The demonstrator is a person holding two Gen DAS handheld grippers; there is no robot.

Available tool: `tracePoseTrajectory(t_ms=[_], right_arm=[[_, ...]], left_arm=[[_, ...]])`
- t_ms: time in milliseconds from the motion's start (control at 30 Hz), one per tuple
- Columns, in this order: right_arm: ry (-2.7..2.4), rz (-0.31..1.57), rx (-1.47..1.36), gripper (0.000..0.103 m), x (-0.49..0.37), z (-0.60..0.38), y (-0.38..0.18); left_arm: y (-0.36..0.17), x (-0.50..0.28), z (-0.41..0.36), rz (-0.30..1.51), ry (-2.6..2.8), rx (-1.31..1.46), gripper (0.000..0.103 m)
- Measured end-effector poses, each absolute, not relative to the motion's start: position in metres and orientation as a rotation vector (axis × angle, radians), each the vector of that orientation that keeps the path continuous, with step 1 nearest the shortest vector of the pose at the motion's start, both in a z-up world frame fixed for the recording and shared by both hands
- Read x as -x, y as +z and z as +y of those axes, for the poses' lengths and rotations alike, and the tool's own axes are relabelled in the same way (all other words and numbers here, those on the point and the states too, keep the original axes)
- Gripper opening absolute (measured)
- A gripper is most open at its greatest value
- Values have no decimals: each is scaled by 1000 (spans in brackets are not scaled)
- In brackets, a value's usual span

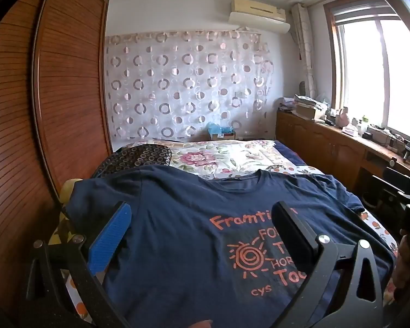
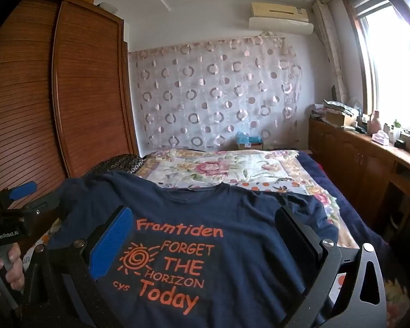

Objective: Fold small clothes

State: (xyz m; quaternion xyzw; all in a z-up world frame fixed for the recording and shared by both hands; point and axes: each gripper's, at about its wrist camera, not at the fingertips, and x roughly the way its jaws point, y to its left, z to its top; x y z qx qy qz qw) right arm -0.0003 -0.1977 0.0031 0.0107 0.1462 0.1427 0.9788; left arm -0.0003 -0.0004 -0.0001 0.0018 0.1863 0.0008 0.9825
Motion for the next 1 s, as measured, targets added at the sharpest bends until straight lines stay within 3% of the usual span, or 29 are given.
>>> tracePoseTrajectory(t_ms=[1000], right_arm=[[284,302,-17,103,2,-197,4]], left_arm=[[0,1,1,378,2,-3,103]])
